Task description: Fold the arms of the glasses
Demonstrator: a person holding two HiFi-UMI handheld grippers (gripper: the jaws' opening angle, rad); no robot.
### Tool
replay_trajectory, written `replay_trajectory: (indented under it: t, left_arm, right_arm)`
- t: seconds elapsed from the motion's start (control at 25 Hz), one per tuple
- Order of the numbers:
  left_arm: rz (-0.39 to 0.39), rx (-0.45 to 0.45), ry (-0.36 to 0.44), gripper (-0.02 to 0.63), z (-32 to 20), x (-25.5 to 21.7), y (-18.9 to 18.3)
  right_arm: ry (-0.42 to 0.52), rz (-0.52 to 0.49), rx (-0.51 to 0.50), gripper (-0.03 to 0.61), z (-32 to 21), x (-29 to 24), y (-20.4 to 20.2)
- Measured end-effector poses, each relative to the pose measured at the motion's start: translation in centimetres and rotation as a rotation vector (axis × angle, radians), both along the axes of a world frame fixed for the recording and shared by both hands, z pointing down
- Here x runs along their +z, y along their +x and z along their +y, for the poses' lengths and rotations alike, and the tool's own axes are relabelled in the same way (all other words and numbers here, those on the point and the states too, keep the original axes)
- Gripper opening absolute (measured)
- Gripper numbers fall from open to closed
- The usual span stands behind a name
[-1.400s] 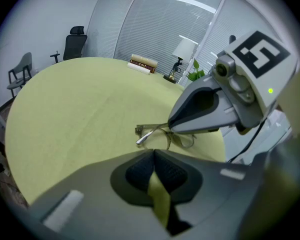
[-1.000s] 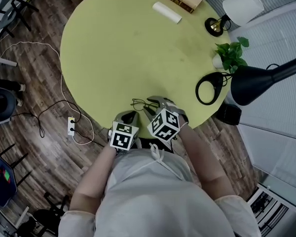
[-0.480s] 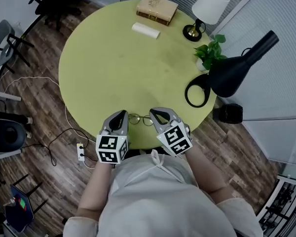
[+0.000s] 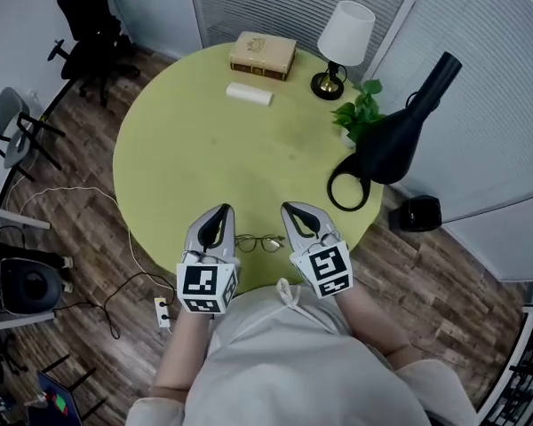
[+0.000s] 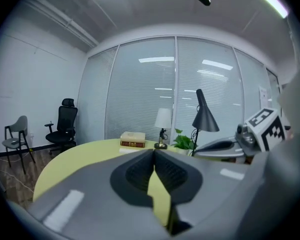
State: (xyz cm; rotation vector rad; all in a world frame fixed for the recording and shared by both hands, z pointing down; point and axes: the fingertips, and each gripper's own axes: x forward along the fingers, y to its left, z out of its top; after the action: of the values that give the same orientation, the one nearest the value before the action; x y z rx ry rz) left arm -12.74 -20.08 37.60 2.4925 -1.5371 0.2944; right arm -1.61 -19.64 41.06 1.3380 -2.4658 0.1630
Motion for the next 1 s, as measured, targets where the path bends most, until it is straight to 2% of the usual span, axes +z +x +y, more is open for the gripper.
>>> replay_trajectory:
  t: [0.16, 0.44, 0.68, 1.0]
  left_arm:
    - [0.035, 0.02, 0.009, 0.006, 0.0, -0.8, 0.1]
    - [0.031, 0.034, 0.027, 0.006, -0.4, -1.4, 0.0]
    - [0.032, 0.03, 0.023, 0.006, -0.4, -1.0, 0.0]
    - [0.033, 0.036, 0.02, 0.006, 0.2, -1.1, 0.6]
  right_arm:
    - [0.02, -0.032, 0.031, -0.002, -0.3, -1.1, 0.3]
    - [0.02, -0.042, 0.03, -0.002, -0.7, -1.4, -0.3]
    - [0.011, -0.007, 0.031, -0.001, -0.6, -0.8, -0.3]
    - [0.048, -0.018, 0.067, 0.0, -0.1, -2.1, 0.5]
